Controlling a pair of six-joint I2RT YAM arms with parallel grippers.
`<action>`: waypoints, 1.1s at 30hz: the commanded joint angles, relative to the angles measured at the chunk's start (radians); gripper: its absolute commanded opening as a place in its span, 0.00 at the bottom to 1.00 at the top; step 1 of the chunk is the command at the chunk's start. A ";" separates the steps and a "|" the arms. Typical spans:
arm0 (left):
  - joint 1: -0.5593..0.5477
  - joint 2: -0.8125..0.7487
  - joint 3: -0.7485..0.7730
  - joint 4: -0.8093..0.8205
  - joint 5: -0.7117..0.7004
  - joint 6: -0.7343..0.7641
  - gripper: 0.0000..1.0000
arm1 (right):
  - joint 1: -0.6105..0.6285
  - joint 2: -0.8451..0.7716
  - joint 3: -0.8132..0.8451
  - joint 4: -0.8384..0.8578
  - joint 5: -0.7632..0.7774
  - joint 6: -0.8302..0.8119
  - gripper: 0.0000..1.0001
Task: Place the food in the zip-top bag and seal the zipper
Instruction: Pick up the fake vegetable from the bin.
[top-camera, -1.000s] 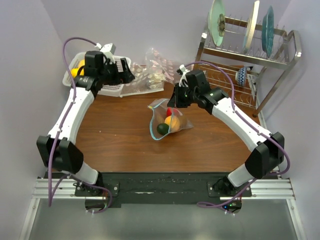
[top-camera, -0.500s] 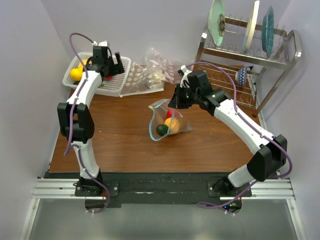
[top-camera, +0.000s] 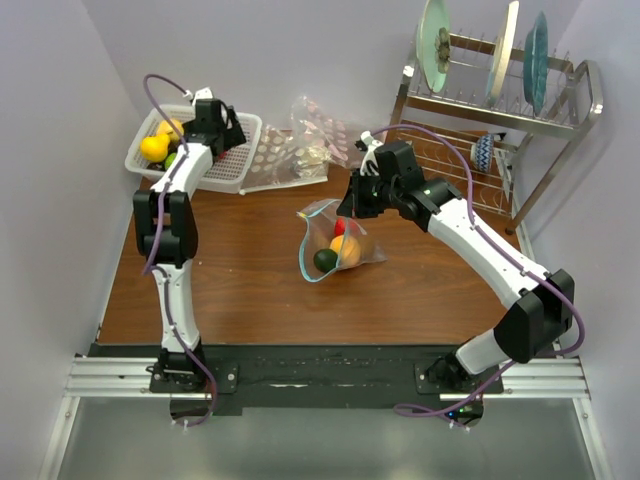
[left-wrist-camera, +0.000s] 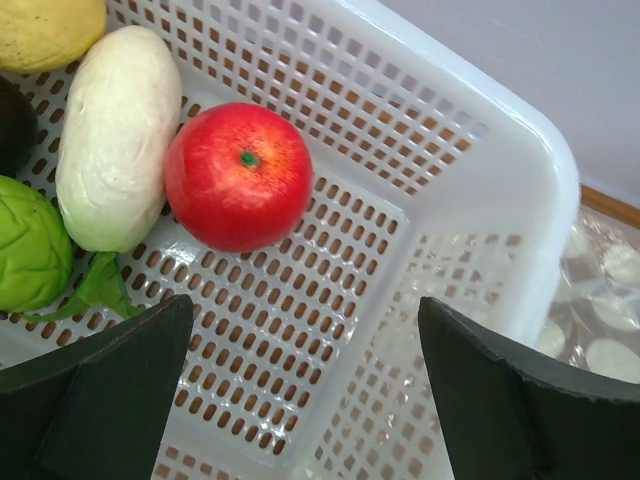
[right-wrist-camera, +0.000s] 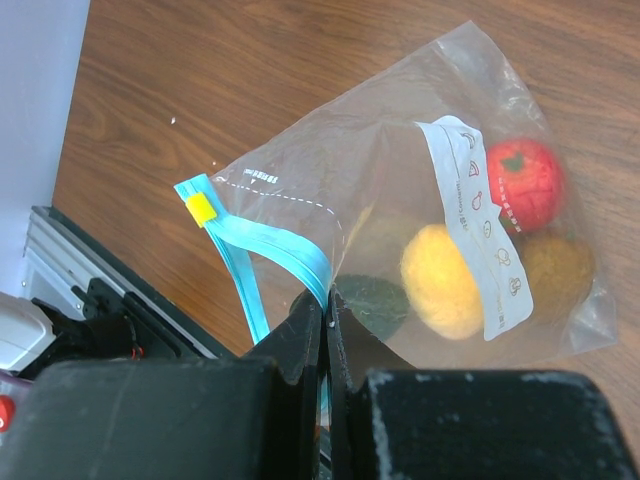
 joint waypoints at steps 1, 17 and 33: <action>0.033 0.033 0.043 0.126 -0.083 -0.059 0.99 | -0.005 -0.039 0.009 0.007 -0.031 -0.015 0.00; 0.049 0.190 0.080 0.236 -0.109 -0.106 0.98 | -0.005 -0.059 -0.006 -0.010 -0.013 -0.025 0.00; 0.052 0.287 0.132 0.285 -0.119 -0.052 0.98 | -0.003 -0.031 -0.008 -0.004 -0.020 -0.025 0.00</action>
